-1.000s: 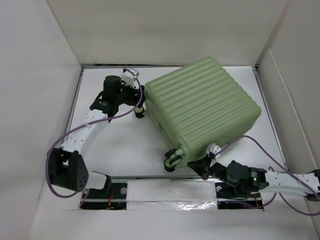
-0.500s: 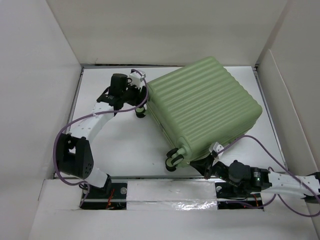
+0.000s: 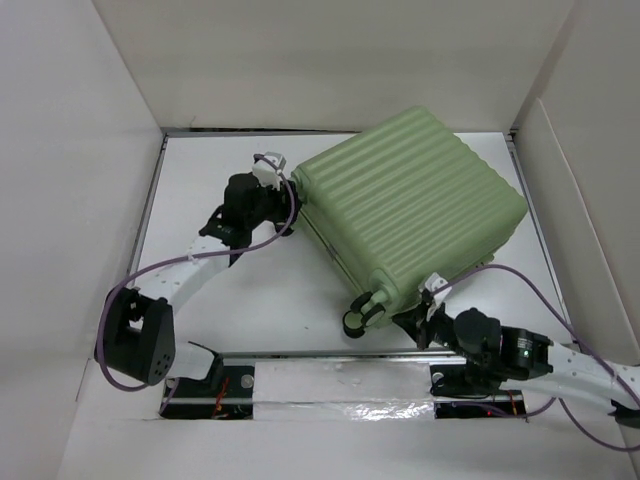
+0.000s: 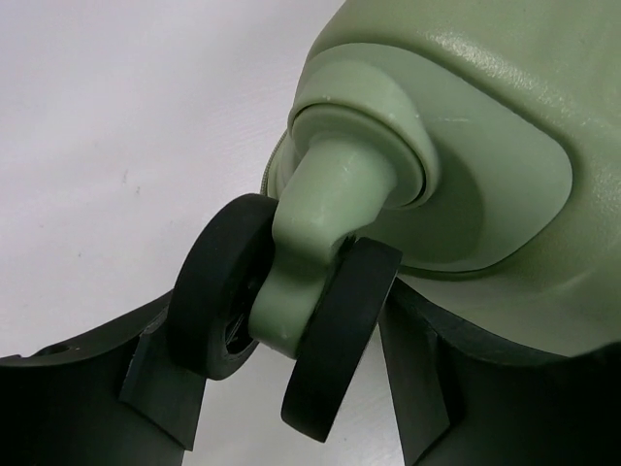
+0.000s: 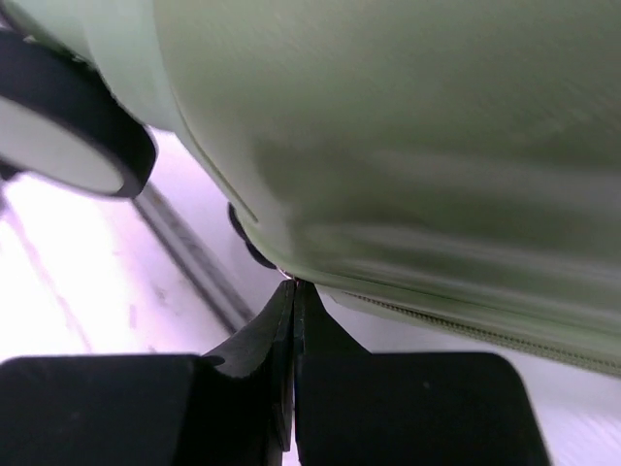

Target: Pack the luggage

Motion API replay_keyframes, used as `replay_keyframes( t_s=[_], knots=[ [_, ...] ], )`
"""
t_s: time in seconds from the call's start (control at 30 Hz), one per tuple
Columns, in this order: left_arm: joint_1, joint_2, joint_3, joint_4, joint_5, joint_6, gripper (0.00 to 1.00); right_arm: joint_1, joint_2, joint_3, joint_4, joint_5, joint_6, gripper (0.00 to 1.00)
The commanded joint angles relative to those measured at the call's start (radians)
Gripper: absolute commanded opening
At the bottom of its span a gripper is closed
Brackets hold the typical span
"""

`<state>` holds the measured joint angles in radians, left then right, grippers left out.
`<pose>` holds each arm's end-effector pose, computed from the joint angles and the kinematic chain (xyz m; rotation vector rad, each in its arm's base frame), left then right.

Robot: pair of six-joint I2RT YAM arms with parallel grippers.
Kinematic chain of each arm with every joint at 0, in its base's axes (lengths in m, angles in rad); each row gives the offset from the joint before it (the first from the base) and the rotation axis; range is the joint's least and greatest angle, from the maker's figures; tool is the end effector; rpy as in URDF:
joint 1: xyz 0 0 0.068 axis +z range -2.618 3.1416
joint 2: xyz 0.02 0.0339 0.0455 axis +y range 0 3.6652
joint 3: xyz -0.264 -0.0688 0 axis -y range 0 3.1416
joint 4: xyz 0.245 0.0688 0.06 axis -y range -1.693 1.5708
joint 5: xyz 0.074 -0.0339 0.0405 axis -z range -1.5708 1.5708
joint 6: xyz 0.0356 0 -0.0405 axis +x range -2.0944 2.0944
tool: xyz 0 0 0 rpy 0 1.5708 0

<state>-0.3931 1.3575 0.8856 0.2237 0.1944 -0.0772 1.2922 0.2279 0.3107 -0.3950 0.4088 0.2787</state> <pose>0.2885 -0.1271 0.2868 0.4270 1.7938 -0.5077 0.0421 0.0957 0.2204 -0.6697 1.7957 0.6979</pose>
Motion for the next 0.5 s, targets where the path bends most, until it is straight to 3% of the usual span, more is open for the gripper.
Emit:
replay_keyframes(
  t_s=[0.0, 0.1, 0.2, 0.23, 0.47],
  knots=[
    [-0.157, -0.116, -0.058, 0.218, 0.018, -0.130, 0.00, -0.207, 0.071, 0.109, 0.246, 0.193, -0.150, 0.00],
    [-0.158, -0.165, -0.144, 0.290, 0.037, -0.154, 0.00, -0.319, 0.183, 0.166, 0.309, 0.095, -0.228, 0.00],
    [-0.158, -0.196, -0.184, 0.354, 0.083, -0.197, 0.00, -0.519, 0.309, 0.255, 0.286, -0.049, -0.298, 0.00],
    [-0.158, -0.201, -0.188, 0.368, 0.095, -0.208, 0.00, -0.622, 0.326, 0.292, 0.295, -0.094, -0.311, 0.00],
    [-0.158, -0.221, -0.209, 0.471, 0.152, -0.275, 0.00, -1.015, 0.369, 0.291, 0.326, -0.455, -0.288, 0.00]
  ],
)
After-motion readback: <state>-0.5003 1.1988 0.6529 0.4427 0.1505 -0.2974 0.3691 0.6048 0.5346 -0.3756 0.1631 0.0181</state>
